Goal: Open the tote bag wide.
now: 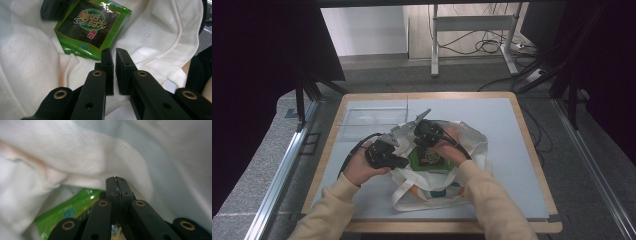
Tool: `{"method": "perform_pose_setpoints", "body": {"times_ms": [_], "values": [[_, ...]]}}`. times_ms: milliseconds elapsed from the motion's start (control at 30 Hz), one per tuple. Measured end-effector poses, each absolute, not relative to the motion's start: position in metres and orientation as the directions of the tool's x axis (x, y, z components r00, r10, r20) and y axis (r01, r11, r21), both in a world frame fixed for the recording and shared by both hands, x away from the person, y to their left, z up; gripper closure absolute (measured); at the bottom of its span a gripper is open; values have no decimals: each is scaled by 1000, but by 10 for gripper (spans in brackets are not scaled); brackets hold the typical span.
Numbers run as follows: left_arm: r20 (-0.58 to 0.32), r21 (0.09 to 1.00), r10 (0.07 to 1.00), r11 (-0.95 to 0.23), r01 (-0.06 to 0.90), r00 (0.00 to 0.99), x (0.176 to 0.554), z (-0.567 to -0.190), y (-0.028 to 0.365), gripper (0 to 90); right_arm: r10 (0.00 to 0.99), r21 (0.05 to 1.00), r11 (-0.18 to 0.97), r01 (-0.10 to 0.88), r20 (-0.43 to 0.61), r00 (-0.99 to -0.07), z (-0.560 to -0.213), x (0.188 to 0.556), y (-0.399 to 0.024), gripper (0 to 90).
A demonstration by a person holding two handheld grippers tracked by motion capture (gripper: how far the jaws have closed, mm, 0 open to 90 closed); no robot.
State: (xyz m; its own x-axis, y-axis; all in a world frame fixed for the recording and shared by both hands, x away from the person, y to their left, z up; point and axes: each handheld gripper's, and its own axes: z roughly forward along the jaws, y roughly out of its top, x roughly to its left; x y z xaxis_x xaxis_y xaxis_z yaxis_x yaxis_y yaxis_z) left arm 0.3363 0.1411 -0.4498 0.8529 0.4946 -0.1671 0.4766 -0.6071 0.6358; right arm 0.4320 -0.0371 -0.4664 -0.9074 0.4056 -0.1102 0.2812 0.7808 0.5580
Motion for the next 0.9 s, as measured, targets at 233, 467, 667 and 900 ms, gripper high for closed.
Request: {"method": "perform_pose_setpoints", "body": {"times_ms": [233,467,667,900], "values": [[-160,631,498,-613,476,852,336,-449,141,846,444,557,772,305,-131,-886,-441,420,-72,893],[-167,630,505,-606,486,847,337,-450,142,846,486,517,784,343,-168,-858,-440,423,-99,893],[-169,626,507,-607,489,845,337,-450,142,847,501,485,806,339,-256,-827,-444,429,-107,893],[-169,627,508,-606,490,845,336,-449,143,847,546,511,774,374,-238,-803,-447,444,-116,893]]}}
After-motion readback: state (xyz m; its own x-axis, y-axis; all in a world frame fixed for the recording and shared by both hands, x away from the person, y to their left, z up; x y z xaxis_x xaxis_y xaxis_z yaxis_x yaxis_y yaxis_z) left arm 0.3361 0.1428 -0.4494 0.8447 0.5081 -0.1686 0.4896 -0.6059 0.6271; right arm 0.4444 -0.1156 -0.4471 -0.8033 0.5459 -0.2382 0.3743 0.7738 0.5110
